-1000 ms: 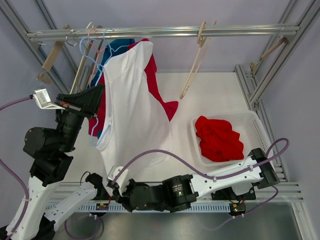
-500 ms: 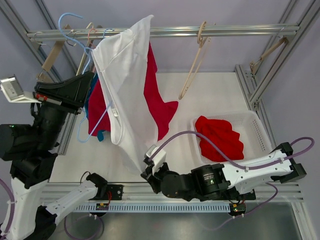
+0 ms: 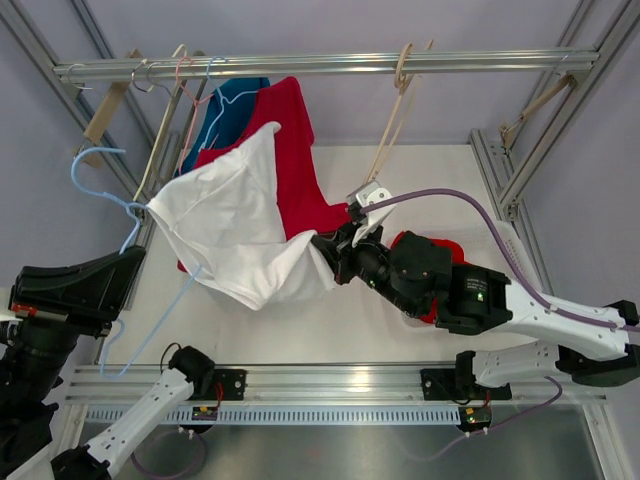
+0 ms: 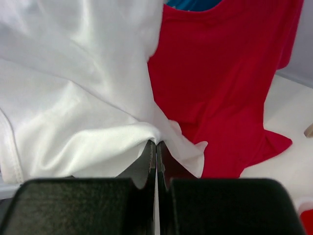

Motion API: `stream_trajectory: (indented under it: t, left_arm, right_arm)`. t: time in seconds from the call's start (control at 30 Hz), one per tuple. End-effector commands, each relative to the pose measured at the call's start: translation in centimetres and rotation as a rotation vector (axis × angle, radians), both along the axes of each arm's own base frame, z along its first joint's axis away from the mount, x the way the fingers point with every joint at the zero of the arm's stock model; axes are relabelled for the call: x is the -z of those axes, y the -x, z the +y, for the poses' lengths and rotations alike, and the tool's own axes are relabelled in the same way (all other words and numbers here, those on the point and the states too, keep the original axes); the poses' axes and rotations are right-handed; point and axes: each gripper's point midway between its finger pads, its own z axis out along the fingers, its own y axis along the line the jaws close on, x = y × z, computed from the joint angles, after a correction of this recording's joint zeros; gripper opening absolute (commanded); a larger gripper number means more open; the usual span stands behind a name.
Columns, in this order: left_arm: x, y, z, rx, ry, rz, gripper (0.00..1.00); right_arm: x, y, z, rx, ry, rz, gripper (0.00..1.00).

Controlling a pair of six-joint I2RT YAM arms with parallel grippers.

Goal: Remove the t-shirt from the hanger

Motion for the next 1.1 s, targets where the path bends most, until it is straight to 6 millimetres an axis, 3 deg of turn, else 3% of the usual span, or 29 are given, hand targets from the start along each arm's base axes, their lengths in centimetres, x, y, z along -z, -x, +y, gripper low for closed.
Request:
stream_trajectory:
  t: [0.0,0.03,0.07,0.2,0.23,0.3,0.33,0.37,0.4,0.5,0.6,0.7,0.77,0.87,0.93,1.0,1.07]
  left_arm:
    - [1.0,1.7,-1.4,0.127,-0.010,0.026,0.00]
    - [0.9,2.4,-1.6,0.157,-0.012,0.021,0.00]
    - [0.7,2.8,-1.6,0.177,0.001,0.024,0.00]
    - [1.2,4.3,-1.7,0.237,-0.003,0.036,0.00]
    - [1.2,4.7,-1.7,0.247,-0.002,0.039,0.00]
    - [1.4,5.2,-1.6,0.255,-0.001,0.039,0.00]
    - [1.4,5.5,-1.6,0.268,-0.002,0.037,0.00]
    - [1.3,5.7,-1.6,0.280,0.001,0.039,0.00]
    - [1.2,5.8,-1.7,0.288,0.001,0.038,0.00]
    - [0.9,6.3,-1.8,0.307,0.004,0.034,0.00]
    - [0.3,6.9,-1.5,0.311,0.009,0.014,0.00]
    - [-0.1,7.1,-1.3,0.310,0.015,0.008,0.00]
    - [-0.2,7.1,-1.4,0.310,0.013,0.006,0.00]
    - [-0.3,6.8,-1.6,0.316,0.010,0.015,0.00]
    - [-0.1,6.4,-1.9,0.314,0.006,0.024,0.00]
    - [-0.1,6.1,-1.8,0.300,0.006,0.027,0.00]
    - [-0.1,5.9,-1.5,0.275,0.008,0.016,0.00]
  right_arm:
    - [-1.3,1.1,2.1,-0.189,-0.059,-0.042,0.00]
    - [-1.9,1.8,2.9,-0.262,-0.099,-0.044,0.00]
    - [-1.9,0.9,3.0,-0.265,-0.111,-0.039,0.00]
    - [-3.2,1.5,4.0,-0.402,-0.174,-0.057,0.00]
    - [-3.3,2.3,4.3,-0.457,-0.177,-0.059,0.05]
    - [-2.8,2.5,4.6,-0.484,-0.177,-0.056,0.20]
    - [-2.7,2.4,4.7,-0.486,-0.182,-0.058,0.31]
    - [-2.3,2.2,4.9,-0.476,-0.179,-0.052,0.50]
    - [-1.7,2.0,5.0,-0.469,-0.178,-0.044,0.58]
    - [-0.4,1.5,5.3,-0.458,-0.173,-0.028,0.73]
    - [0.2,1.0,5.7,-0.452,-0.186,-0.016,0.73]
    - [0.8,2.2,6.9,-0.534,-0.221,0.005,0.71]
    - [2.3,2.4,7.6,-0.556,-0.210,0.032,0.72]
    - [3.1,3.8,8.7,-0.650,-0.209,0.058,0.83]
    - [2.9,4.6,9.4,-0.708,-0.230,0.066,0.84]
    - [2.4,4.8,9.4,-0.721,-0.260,0.057,0.74]
    - [1.4,5.1,8.9,-0.725,-0.286,0.042,0.33]
